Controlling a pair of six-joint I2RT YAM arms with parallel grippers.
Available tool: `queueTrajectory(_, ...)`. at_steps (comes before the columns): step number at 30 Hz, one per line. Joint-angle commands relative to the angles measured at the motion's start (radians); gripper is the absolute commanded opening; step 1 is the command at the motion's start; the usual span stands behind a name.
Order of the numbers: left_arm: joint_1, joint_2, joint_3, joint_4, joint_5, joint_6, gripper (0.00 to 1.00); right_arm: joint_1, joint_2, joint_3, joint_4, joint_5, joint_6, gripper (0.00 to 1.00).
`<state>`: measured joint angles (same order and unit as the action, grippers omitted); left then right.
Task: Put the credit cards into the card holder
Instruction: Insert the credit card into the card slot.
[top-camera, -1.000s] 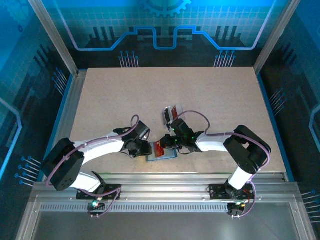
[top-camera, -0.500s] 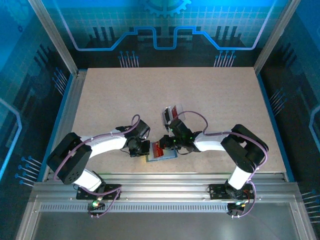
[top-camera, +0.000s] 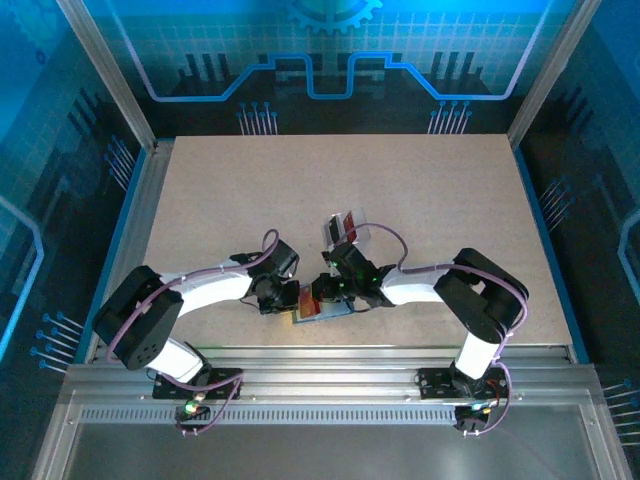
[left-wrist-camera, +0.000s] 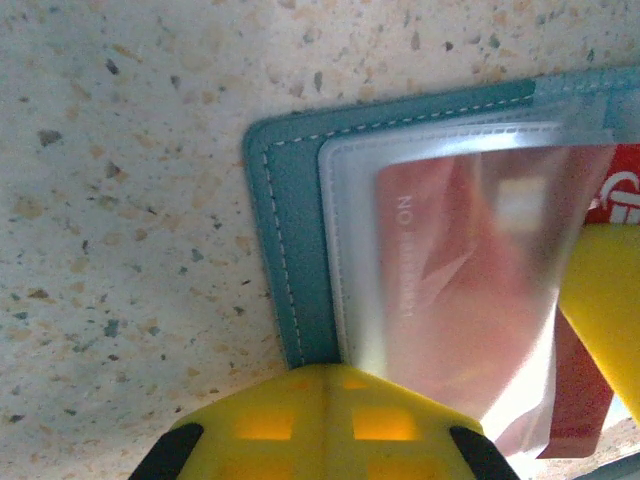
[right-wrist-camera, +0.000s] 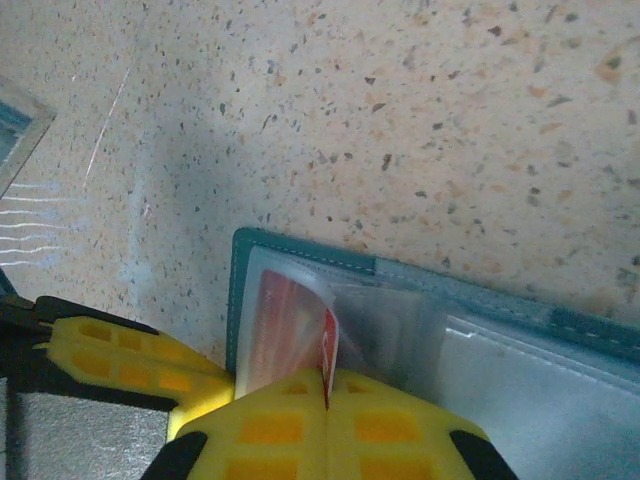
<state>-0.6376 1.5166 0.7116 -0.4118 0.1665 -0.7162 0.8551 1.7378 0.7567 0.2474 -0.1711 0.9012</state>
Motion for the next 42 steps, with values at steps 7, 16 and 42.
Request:
queueTrajectory(7, -0.008, 0.072, -0.063, 0.084, -0.002, -0.009, 0.06, 0.047, 0.039, 0.022, -0.118, 0.031, -0.003, 0.09)
queueTrajectory(16, -0.01, 0.077, -0.072, 0.088, -0.004, -0.012, 0.07, 0.046, -0.013, 0.045, -0.218, 0.067, -0.016, 0.21)
queueTrajectory(42, -0.008, 0.093, -0.099, 0.12, -0.001, -0.015, 0.08, 0.053, -0.022, 0.308, -0.681, 0.265, -0.202, 0.26)
